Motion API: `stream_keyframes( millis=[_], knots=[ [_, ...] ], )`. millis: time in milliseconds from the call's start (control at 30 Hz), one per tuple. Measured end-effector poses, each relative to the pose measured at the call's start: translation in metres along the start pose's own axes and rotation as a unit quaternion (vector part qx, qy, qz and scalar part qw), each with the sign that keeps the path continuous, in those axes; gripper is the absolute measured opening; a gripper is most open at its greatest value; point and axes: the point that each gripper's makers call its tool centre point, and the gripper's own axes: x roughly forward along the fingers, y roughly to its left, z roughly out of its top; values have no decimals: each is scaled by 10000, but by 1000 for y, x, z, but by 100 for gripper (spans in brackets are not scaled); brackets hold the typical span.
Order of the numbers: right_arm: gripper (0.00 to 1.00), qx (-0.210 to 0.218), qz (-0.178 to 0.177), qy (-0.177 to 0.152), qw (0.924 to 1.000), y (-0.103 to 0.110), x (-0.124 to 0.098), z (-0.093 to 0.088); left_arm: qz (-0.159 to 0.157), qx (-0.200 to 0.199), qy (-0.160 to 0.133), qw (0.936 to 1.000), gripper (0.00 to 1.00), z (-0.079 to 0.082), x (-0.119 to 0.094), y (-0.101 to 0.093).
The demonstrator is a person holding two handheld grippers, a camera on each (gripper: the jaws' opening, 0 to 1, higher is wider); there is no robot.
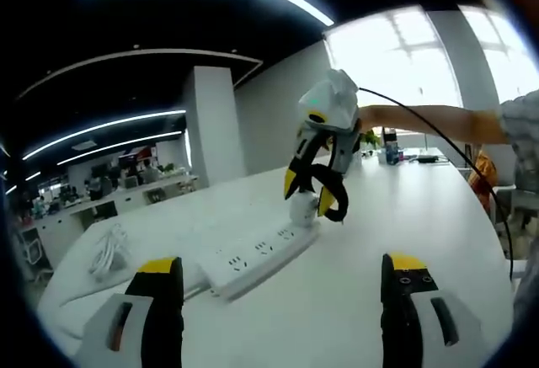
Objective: Straighten the power strip on the desk, plug the charger into it
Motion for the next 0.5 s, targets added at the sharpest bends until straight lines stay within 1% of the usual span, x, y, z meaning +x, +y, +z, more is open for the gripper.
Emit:
stream_keyframes(
  millis=[67,200,233,500],
  knots=[
    [34,-11,-10,145,9999,-1,1,-2,10,-55,14,10000,99,-2,-1,1],
    [31,-189,9,448,9988,-1,3,-5,17,-142,17,9999,99,-3,-3,3],
    [30,-190,7,463,9987,-1,4,-5,32,-160,-17,9999,99,-1,-3,4],
    [29,-238,81,888,9957,0,4,-9,28,-216,-85,9997,99,1,-5,4]
  ],
)
